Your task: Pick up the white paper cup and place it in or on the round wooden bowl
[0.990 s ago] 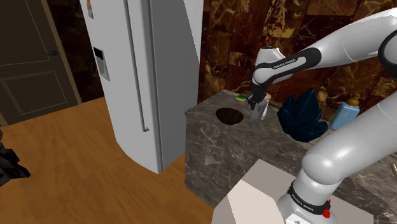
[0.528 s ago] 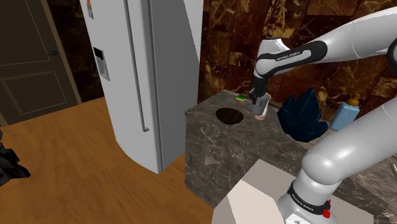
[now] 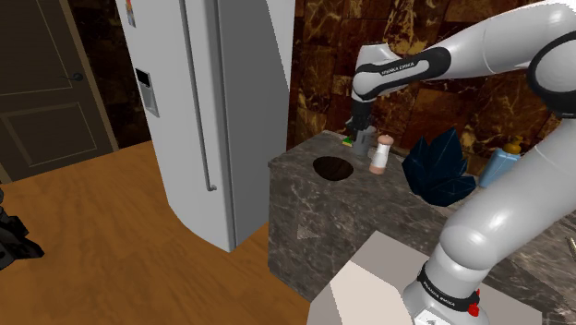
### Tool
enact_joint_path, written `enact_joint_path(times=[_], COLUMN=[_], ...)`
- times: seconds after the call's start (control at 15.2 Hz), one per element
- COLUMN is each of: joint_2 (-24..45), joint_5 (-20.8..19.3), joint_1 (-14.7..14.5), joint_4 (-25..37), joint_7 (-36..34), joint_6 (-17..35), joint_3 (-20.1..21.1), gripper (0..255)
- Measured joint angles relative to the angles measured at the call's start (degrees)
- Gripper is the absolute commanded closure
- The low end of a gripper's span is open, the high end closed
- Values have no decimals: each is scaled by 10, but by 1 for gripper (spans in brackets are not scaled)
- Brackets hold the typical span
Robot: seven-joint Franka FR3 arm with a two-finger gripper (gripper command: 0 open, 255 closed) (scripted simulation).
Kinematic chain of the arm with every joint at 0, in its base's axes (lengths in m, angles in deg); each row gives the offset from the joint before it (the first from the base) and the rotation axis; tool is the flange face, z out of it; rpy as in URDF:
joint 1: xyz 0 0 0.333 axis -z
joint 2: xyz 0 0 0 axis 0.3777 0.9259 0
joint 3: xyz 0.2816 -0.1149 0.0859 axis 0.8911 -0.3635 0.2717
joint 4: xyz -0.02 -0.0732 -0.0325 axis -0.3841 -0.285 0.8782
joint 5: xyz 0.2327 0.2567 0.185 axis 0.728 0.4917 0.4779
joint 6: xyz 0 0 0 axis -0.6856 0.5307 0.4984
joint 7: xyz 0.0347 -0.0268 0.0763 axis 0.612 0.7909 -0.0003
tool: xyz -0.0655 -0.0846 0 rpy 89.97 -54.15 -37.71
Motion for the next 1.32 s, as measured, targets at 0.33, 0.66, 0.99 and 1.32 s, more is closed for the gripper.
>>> enact_joint_path(times=[0.33, 0.66, 0.99, 1.32], joint_2=[75, 119, 132, 142], joint_5=[21, 30, 30, 28], joint_1=[-21, -31, -30, -30], joint_4=[98, 140, 114, 86], joint_7=[-25, -41, -46, -51], joint_6=[-29, -30, 8, 45], joint_3=[21, 31, 30, 29], gripper=[255, 255, 255, 255])
